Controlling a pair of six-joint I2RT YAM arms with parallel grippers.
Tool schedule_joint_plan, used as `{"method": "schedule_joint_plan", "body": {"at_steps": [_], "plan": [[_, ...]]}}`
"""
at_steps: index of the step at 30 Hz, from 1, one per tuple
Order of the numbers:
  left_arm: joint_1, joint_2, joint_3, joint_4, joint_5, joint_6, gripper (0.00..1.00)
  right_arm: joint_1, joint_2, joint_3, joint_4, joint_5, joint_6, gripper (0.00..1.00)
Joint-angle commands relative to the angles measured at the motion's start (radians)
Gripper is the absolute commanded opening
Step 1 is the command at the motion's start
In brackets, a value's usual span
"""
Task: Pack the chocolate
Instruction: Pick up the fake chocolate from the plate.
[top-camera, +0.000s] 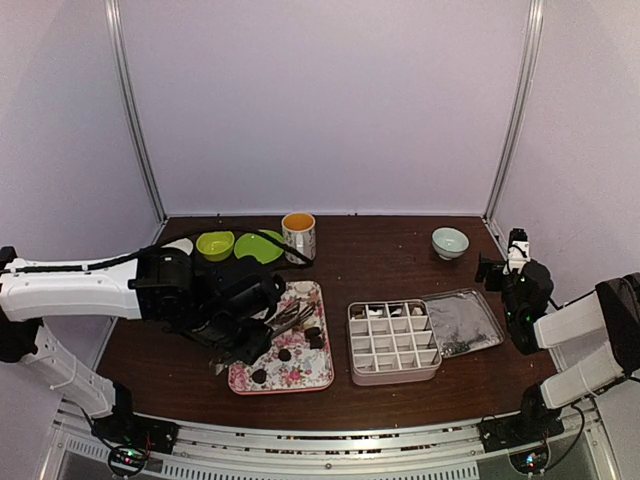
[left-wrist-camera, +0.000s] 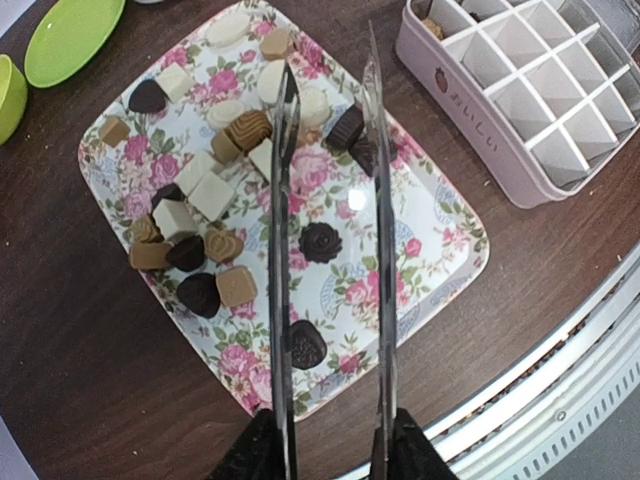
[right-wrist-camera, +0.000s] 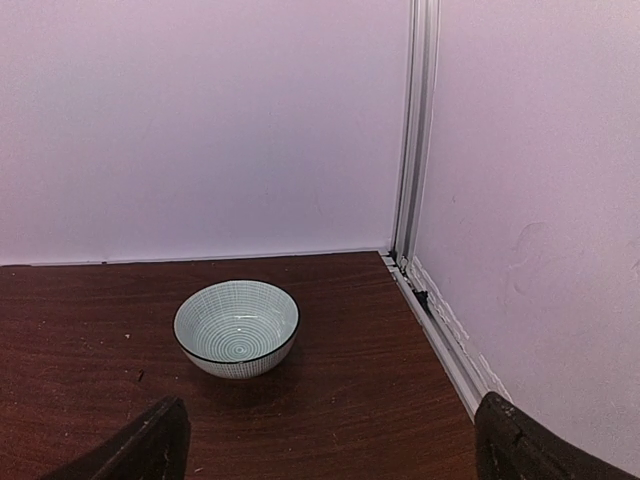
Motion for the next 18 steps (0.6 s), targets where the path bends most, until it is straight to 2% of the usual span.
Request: {"method": "schedule_joint_plan", "body": {"at_steps": [1,8,18], "plan": [[0.003,-0.023,-0.027,-0.040,0.055,-0.039,0.36,-0.006,0.002,0.013,0.001,0.004,0.001,1.00],[0.000,0.051,0.015,-0.117,0.117,-0.036,0.39,-0.006,0.002,0.014,0.000,0.004,0.001,1.00],[-0.002,0.060,-0.002,-0.123,0.118,-0.061,0.40,-0.006,0.002,0.014,0.001,0.004,0.001,1.00]]}}
